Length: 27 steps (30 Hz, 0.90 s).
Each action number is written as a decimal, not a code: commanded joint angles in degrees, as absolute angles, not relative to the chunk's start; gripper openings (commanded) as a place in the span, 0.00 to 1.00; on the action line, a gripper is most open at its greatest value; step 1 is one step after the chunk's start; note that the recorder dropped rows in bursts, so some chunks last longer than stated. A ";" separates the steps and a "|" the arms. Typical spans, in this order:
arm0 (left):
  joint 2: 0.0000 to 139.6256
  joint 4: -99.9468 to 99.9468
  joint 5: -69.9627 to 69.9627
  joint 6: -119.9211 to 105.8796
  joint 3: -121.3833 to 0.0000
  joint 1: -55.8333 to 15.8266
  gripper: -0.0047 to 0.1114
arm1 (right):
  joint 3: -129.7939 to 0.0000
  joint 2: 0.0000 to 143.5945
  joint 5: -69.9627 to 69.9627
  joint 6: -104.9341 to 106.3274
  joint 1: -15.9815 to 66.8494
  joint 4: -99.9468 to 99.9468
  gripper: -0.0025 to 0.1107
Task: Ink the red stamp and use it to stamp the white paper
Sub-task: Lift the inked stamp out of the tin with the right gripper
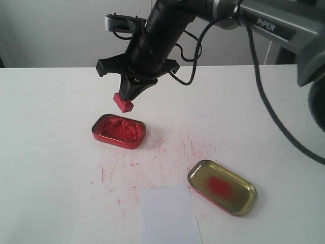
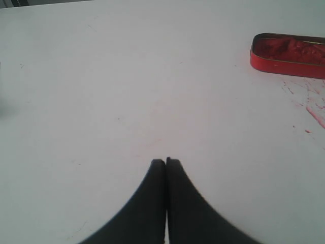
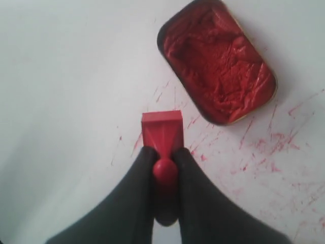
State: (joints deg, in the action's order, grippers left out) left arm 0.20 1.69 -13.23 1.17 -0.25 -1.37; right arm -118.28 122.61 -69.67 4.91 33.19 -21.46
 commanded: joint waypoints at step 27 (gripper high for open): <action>0.00 1.66 -12.90 1.31 0.00 -1.29 0.04 | -57.64 74.91 -61.20 1.25 37.30 -10.36 0.02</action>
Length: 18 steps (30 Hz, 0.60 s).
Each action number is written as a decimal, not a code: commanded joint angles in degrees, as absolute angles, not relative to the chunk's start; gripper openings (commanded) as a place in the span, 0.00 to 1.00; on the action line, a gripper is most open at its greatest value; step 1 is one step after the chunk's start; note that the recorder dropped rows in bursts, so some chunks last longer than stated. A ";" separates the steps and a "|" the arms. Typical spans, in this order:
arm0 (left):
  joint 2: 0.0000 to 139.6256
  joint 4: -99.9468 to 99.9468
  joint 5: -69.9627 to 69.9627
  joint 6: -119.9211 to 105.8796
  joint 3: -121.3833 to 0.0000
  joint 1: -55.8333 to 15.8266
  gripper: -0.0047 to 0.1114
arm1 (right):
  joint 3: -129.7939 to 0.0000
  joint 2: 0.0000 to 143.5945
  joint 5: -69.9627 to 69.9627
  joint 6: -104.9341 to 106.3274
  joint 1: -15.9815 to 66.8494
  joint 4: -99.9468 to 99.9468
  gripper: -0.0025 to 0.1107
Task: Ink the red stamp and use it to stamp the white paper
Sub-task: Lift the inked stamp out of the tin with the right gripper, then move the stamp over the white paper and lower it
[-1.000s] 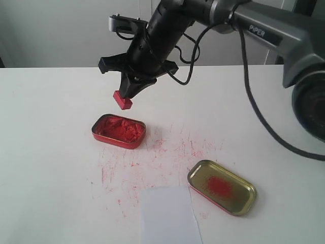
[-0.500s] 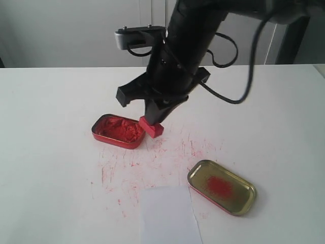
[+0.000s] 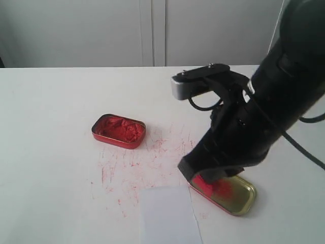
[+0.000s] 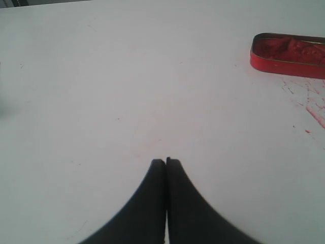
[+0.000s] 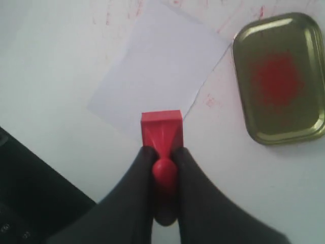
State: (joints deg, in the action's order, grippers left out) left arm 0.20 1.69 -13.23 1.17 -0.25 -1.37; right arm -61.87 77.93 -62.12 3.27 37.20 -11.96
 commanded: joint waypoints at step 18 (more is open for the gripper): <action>0.00 1.66 -12.90 1.31 0.00 -1.29 0.04 | -55.18 69.64 -58.83 -6.17 42.83 -3.38 0.02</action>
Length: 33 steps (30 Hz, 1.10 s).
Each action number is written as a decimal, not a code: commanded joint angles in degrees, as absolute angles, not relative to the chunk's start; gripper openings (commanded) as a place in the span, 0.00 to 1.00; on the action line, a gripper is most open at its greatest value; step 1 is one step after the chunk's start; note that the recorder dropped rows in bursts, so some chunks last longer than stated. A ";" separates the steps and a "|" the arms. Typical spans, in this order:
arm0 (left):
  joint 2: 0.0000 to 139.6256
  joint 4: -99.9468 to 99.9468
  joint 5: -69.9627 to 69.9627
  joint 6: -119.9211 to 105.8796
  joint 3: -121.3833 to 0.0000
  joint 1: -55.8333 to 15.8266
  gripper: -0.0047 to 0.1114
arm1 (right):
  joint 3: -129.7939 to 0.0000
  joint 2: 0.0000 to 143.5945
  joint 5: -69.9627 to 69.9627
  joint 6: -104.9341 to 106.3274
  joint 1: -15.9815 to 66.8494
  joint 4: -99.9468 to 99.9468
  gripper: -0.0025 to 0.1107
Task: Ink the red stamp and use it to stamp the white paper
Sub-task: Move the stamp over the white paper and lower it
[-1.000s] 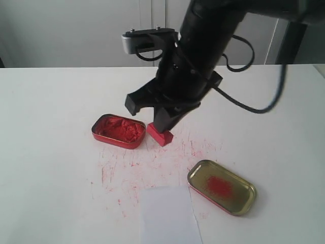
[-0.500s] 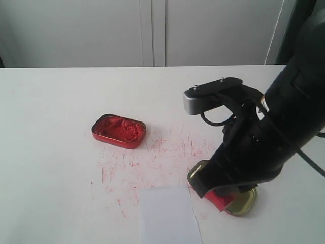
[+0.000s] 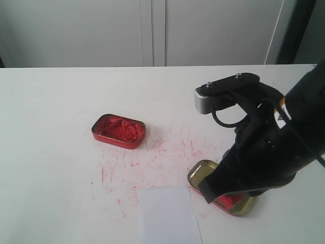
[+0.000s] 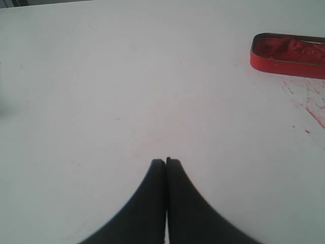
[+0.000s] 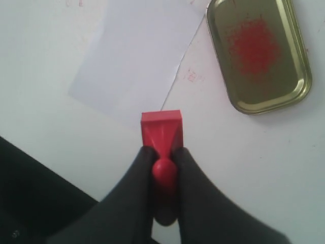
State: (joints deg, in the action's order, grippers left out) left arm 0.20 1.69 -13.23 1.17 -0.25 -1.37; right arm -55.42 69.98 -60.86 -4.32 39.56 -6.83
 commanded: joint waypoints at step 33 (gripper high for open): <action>0.00 1.66 -12.90 1.31 0.00 -1.29 0.04 | -55.18 91.52 -43.94 -18.43 54.93 3.41 0.02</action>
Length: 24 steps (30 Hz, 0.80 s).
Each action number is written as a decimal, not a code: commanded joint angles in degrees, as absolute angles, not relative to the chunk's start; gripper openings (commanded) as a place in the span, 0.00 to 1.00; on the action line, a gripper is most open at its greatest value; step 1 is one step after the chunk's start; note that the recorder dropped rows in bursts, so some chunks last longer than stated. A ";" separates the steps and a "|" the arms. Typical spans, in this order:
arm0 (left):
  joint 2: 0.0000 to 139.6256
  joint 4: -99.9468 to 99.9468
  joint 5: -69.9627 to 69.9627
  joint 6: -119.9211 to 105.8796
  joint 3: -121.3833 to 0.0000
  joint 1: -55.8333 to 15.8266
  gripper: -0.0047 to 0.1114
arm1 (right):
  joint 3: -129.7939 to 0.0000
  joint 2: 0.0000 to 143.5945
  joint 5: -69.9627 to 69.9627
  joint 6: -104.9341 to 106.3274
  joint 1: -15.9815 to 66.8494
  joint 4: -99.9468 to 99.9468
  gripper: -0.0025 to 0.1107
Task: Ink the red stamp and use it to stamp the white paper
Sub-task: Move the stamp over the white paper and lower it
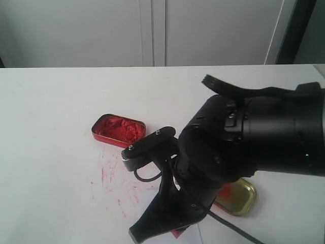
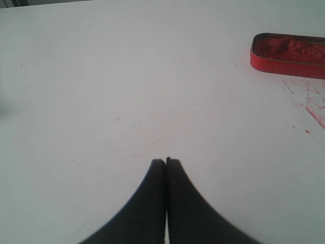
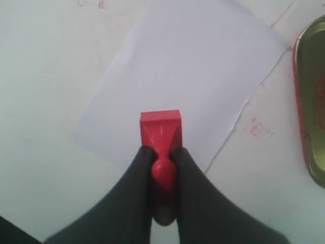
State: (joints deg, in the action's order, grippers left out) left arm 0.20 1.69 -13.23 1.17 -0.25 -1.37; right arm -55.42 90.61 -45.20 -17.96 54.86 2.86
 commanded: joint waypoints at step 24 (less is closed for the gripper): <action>0.00 1.66 -12.90 1.31 0.00 -1.29 0.04 | -63.89 103.53 -43.59 -24.42 54.81 10.31 0.02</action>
